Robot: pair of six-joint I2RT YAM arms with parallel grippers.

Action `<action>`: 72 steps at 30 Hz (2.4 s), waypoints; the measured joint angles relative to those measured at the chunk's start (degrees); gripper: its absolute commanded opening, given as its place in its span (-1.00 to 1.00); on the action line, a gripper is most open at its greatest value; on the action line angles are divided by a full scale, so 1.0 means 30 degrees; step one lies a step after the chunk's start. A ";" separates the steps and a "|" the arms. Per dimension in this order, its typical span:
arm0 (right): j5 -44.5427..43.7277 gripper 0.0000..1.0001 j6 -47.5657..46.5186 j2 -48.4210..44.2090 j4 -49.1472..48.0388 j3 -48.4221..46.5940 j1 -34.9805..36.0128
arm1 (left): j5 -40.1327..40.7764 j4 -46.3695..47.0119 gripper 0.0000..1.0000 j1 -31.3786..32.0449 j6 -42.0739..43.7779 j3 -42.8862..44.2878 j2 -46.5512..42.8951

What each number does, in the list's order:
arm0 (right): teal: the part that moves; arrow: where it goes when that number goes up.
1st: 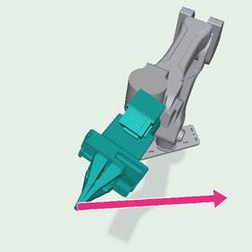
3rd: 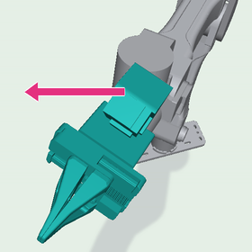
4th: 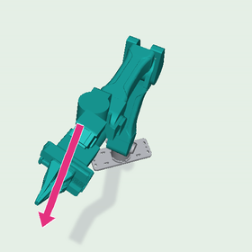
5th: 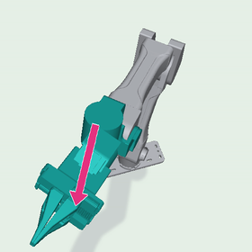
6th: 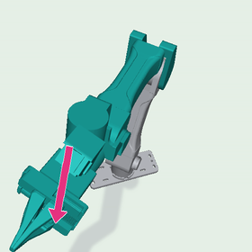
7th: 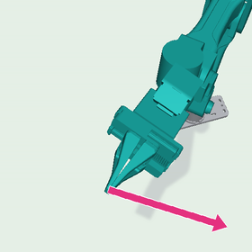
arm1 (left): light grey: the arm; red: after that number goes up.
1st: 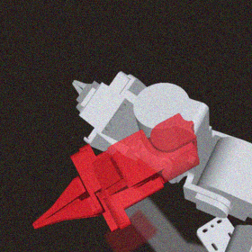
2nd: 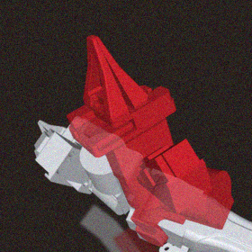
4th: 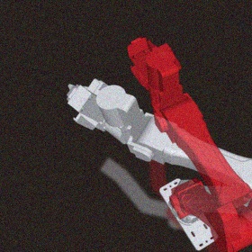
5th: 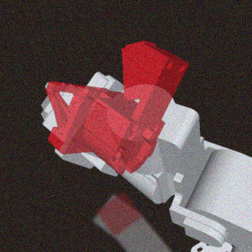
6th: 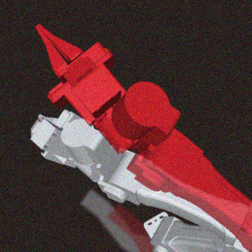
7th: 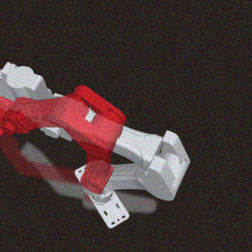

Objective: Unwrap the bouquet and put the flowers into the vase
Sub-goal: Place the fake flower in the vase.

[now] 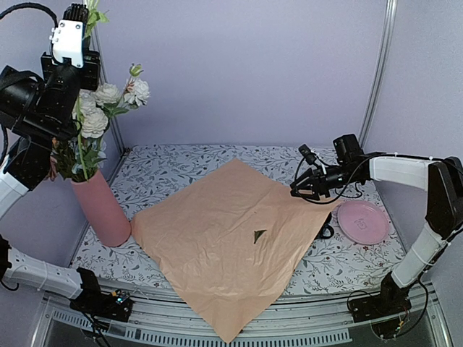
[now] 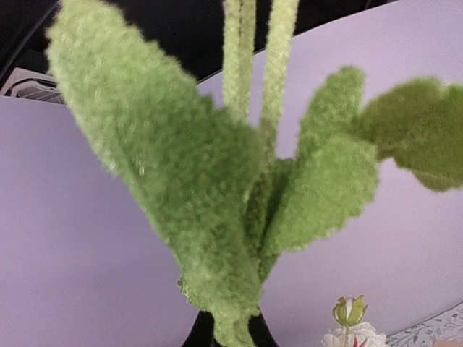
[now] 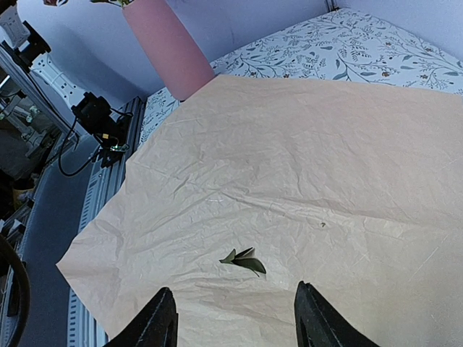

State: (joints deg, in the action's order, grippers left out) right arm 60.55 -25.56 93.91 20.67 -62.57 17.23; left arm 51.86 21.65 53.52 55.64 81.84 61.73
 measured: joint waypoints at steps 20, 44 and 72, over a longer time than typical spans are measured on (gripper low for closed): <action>0.0044 0.15 -0.0073 0.0080 0.0357 0.0000 0.0000 | 0.0175 0.0991 -1.00 0.0036 -0.1523 -0.4634 -0.2426; 0.0459 0.15 -0.0233 0.1005 0.0787 0.0000 0.0000 | 0.2965 0.2047 -1.00 0.0036 -0.5136 -1.2284 -0.7978; 0.0750 0.15 -0.0517 0.1013 0.1326 -0.0211 0.0000 | 0.3665 -0.9675 0.09 0.0080 -1.3019 -0.6994 -0.6018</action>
State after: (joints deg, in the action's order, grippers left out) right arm 62.81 -27.11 96.95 24.64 -63.20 17.23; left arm 62.85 -7.38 53.76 16.58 60.86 43.68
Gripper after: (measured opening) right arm 0.573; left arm 0.527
